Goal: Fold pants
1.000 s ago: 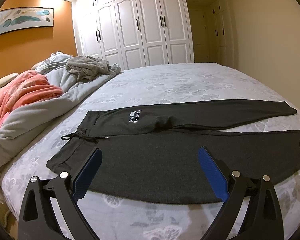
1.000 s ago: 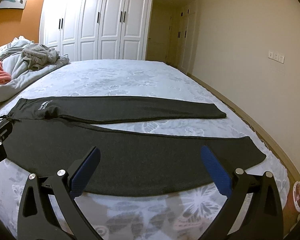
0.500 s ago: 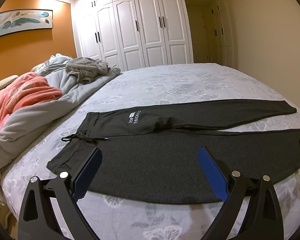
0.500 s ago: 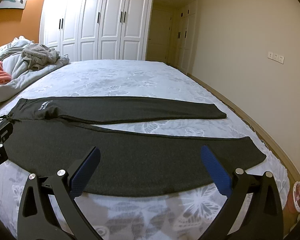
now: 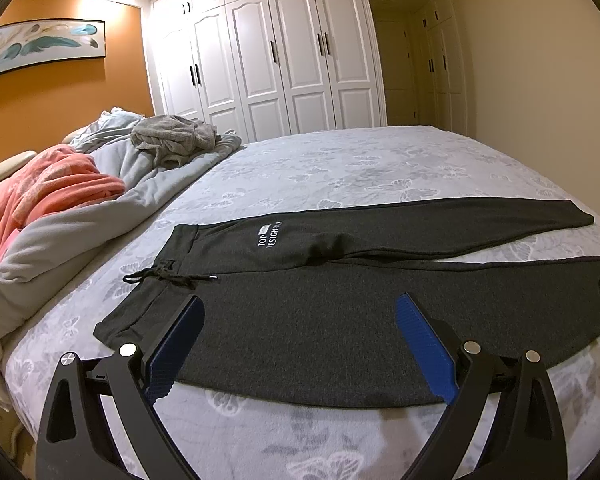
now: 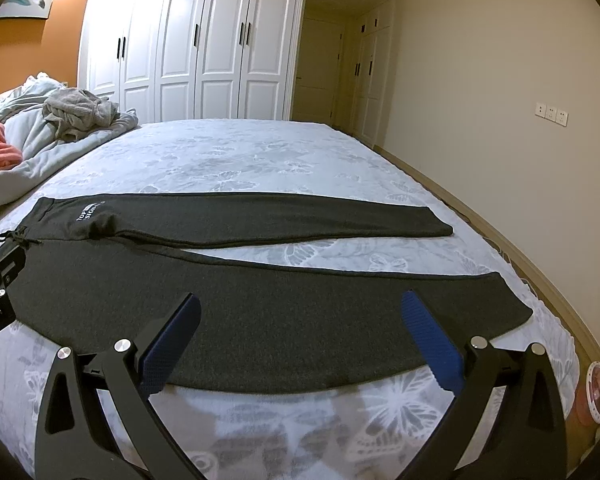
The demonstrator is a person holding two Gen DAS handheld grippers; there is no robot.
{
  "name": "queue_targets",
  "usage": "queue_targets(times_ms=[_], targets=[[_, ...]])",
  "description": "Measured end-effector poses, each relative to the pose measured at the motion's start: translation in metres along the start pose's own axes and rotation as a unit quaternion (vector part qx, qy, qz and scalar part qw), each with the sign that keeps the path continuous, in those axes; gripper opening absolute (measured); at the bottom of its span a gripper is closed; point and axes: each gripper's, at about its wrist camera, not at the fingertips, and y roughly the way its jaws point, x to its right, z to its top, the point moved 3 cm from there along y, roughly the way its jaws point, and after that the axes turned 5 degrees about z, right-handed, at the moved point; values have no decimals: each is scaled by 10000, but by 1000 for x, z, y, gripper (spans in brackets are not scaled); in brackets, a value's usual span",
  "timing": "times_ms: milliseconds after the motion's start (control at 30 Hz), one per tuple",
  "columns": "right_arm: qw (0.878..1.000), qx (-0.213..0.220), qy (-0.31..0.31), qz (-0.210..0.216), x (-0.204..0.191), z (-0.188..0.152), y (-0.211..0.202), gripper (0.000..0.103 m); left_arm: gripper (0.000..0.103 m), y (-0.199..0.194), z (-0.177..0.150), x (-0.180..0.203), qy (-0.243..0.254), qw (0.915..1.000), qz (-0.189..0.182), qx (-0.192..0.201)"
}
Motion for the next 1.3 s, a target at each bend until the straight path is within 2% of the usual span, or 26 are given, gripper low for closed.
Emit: queue_targets(times_ms=[900, 967, 1033, 1100, 1167, 1233, 1300], targets=[[10000, -27, 16, 10, 1, 0, 2, 98, 94, 0, -2, 0, 5, 10000, -12, -23], [10000, -46, 20, -10, 3, 0, 4, 98, 94, 2, -2, -2, -17, 9999, -99, -134], [10000, -68, 9, -35, 4, 2, 5, 98, 94, 6, 1, -7, -132, 9988, -349, -332], [9998, -208, -9, -33, 12, 9, 11, 98, 95, 15, 13, -20, -408, 9929, -889, -679], [9986, -526, -12, 105, 28, 24, 23, 98, 95, 29, 32, -45, -814, 9849, -1234, -904], [9979, -619, 22, 208, 48, 43, 32, 98, 95, 51, 53, -78, -1193, 9803, -1228, -980], [9978, -652, -35, 131, 71, 59, 44, 98, 95, 93, 76, -121, -1452, 9789, -881, -1140]])
